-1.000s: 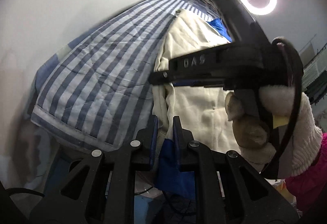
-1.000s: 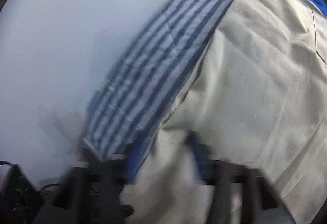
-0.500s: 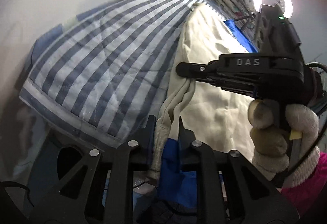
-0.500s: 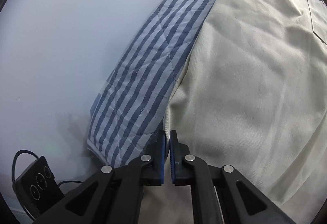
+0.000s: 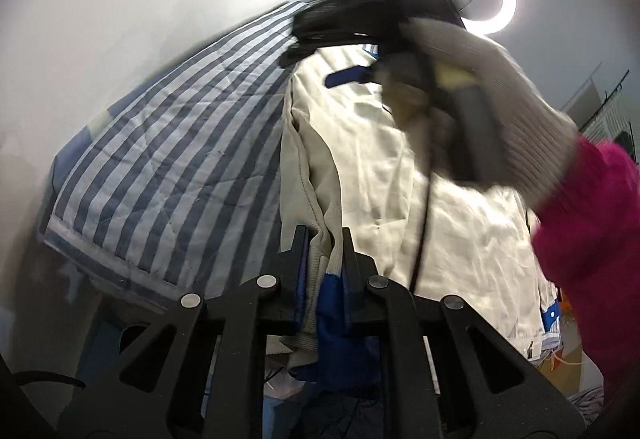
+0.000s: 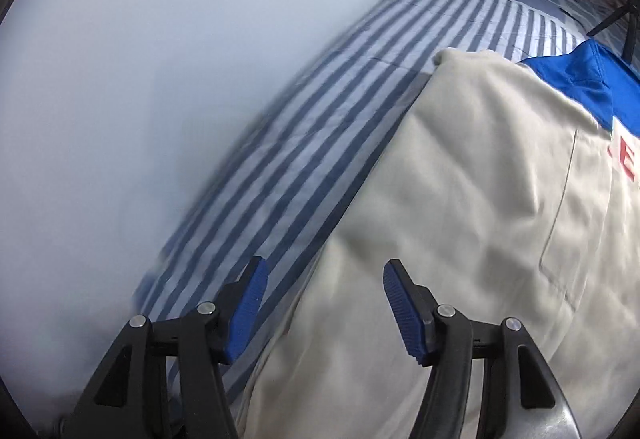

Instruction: Fold large clothes

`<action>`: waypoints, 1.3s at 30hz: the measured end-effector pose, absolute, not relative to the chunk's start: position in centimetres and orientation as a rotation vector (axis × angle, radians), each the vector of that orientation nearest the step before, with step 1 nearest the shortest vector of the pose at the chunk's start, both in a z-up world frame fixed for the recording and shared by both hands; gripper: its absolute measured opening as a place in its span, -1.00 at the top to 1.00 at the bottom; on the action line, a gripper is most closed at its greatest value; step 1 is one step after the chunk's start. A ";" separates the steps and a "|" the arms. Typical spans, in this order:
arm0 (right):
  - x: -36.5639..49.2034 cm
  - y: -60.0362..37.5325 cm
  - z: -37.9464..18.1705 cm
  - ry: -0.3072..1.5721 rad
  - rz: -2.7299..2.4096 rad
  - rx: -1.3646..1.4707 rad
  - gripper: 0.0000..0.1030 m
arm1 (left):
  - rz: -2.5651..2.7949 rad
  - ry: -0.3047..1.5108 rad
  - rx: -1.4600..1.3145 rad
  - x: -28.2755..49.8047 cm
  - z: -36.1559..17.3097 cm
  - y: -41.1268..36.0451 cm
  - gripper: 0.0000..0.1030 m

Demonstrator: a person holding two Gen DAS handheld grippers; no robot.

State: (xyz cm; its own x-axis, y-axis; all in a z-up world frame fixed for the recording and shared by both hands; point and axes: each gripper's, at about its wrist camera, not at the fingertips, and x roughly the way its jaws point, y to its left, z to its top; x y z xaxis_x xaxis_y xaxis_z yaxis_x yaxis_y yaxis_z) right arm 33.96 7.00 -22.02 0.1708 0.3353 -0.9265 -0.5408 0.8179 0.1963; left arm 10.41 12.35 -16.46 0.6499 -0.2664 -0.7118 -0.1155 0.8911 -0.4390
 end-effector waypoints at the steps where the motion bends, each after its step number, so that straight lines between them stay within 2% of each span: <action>1: 34.6 7.4 -22.4 1.260 0.606 -0.199 -0.23 | -0.092 0.867 -0.473 10.5 -16.5 12.2 0.79; 5: 36.5 9.2 -25.1 1.298 0.528 -0.277 -0.19 | -0.096 0.869 -0.440 10.2 -16.6 11.7 0.79; 7: 36.8 9.3 -25.8 1.281 0.484 -0.324 0.06 | -0.093 0.868 -0.429 10.3 -16.5 11.5 0.79; 9: 37.1 9.0 -25.9 1.253 0.463 -0.333 0.50 | -0.087 0.869 -0.414 10.4 -16.4 11.1 0.80; 10: 37.4 8.5 -25.7 1.242 0.457 -0.322 0.64 | -0.087 0.868 -0.395 10.3 -16.3 10.8 0.80; 11: 37.5 7.9 -25.6 1.236 0.455 -0.308 0.91 | -0.090 0.866 -0.375 10.3 -16.1 10.4 0.80; 12: 37.8 7.0 -25.3 1.238 0.467 -0.276 0.96 | -0.095 0.860 -0.336 10.3 -15.7 9.7 0.80; 21: 38.8 -6.3 -20.6 1.121 0.623 0.251 0.97 | -0.194 0.843 -0.144 9.9 -13.6 4.0 0.81; 28: 37.4 -18.8 -21.0 1.016 0.615 0.569 0.97 | -0.288 0.843 -0.004 9.6 -13.1 -1.1 0.81; 32: 36.3 -23.3 -23.0 1.022 0.543 0.641 0.97 | -0.345 0.881 0.017 10.3 -14.5 -3.5 0.81; 39: 37.3 -26.4 -25.7 1.104 0.418 0.562 0.97 | -0.402 0.972 0.034 11.3 -17.4 -7.3 0.81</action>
